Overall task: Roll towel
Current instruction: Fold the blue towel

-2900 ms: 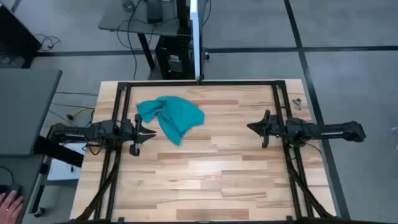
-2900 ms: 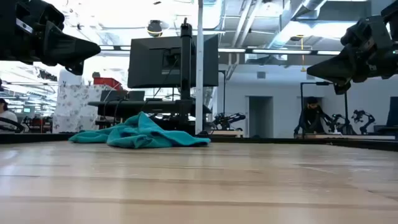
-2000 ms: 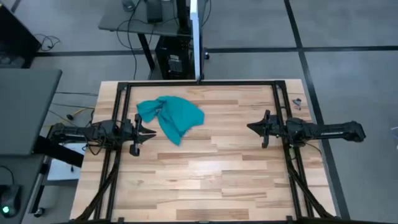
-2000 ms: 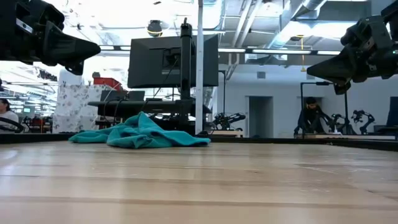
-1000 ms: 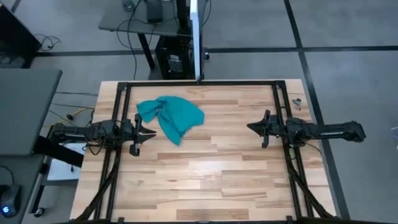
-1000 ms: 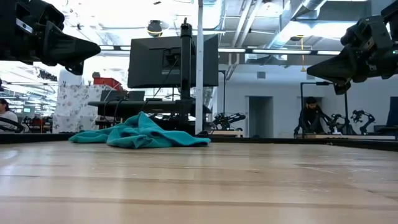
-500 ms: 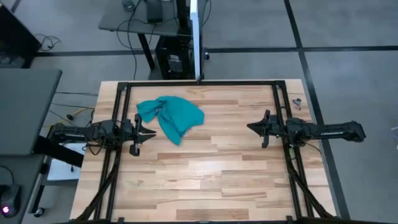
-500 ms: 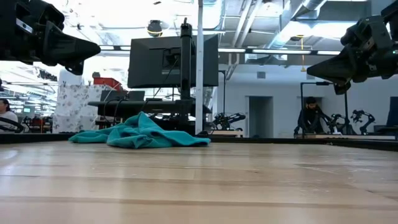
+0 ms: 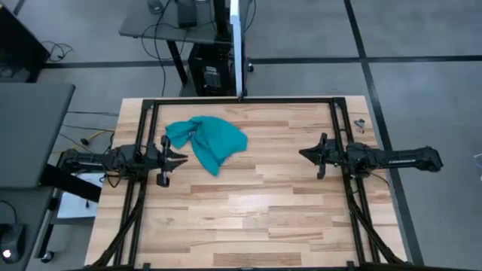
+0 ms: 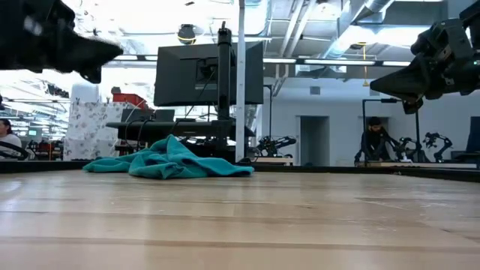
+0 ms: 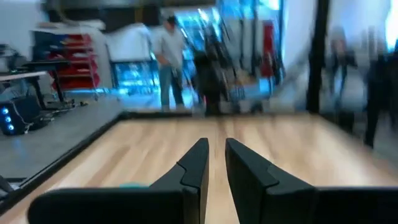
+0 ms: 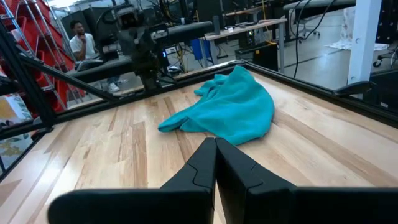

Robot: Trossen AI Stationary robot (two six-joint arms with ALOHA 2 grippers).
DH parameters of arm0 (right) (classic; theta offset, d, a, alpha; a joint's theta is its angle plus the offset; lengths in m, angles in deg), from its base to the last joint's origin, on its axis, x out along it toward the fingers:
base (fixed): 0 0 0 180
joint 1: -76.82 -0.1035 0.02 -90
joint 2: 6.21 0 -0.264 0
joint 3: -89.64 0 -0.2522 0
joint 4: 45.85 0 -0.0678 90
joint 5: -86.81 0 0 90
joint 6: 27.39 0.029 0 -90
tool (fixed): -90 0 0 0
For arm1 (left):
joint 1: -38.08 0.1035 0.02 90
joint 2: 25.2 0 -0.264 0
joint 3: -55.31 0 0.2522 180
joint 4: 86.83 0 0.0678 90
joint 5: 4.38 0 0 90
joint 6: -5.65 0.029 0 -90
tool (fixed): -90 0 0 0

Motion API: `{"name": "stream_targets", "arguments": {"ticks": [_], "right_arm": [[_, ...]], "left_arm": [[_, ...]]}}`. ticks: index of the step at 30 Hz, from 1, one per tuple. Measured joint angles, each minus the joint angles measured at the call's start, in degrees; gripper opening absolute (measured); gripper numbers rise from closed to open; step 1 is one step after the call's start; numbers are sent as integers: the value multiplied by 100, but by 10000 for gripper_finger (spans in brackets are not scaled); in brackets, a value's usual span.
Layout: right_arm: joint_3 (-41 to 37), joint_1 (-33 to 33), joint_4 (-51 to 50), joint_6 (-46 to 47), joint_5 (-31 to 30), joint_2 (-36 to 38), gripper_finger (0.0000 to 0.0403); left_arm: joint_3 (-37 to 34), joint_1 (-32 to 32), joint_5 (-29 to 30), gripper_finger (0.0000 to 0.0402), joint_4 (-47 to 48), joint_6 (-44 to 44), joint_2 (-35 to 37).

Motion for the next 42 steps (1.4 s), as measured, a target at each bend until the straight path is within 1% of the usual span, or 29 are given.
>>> {"name": "stream_targets", "arguments": {"ticks": [3,5,7,10,13,15,18,21,22,24,30,32,35,38,40,42], "right_arm": [[-1,1,-2,0,-1,0,0],[0,0,-2,0,1,-2,0],[0,1,-4,2,1,-2,0],[1,1,-8,1,1,-2,0],[1,1,-15,2,1,0,0],[1,-1,-17,2,1,-2,0],[-1,-1,-14,131,4,-1,0],[-1,9,142,655,1,-2,0],[1,19,221,919,1,2,0],[1,40,340,1562,1,2,0],[1,27,465,3271,4,2,0],[1,20,380,3742,2,0,0],[1,18,162,3908,16,0,0],[1,-62,-48,4124,128,-4,0],[1,-115,-59,4148,143,0,0],[1,-183,-61,4153,143,-2,0]], "left_arm": [[368,113,689,39,-158,-634,-69],[730,173,777,39,-110,-706,-234],[1098,189,770,39,267,-706,-649],[1799,189,766,39,1074,-862,-1647],[2531,190,720,39,1798,-1339,-2908],[2972,191,503,39,2332,-1456,-3747],[3500,191,274,39,3003,-1659,-4761],[3869,235,141,39,3455,-3004,-5597],[3920,260,143,39,3584,-3395,-5853],[3957,280,143,39,3678,-3887,-6260],[3849,311,129,39,3773,-4822,-7428],[3833,311,285,39,3755,-5142,-7863],[3833,327,665,39,3655,-5611,-8375],[3831,423,885,39,3162,-6106,-8633],[3831,469,892,39,2686,-6136,-8728],[3833,468,881,39,2266,-5976,-8818]]}}
